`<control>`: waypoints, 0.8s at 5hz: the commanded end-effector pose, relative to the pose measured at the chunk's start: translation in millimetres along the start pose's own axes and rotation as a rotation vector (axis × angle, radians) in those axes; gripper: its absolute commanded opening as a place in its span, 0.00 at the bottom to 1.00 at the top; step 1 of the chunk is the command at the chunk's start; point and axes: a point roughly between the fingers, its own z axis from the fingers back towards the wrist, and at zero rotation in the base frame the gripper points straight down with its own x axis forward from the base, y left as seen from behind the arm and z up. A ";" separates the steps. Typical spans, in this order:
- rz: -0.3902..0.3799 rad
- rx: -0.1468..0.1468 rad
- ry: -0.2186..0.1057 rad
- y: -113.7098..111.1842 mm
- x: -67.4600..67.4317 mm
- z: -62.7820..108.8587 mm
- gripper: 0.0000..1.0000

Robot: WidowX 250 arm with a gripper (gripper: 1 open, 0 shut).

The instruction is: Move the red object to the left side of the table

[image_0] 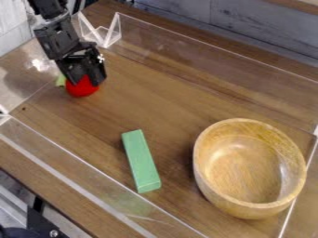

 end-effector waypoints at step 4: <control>-0.075 -0.004 0.035 47.0 -1.9 53.8 1.00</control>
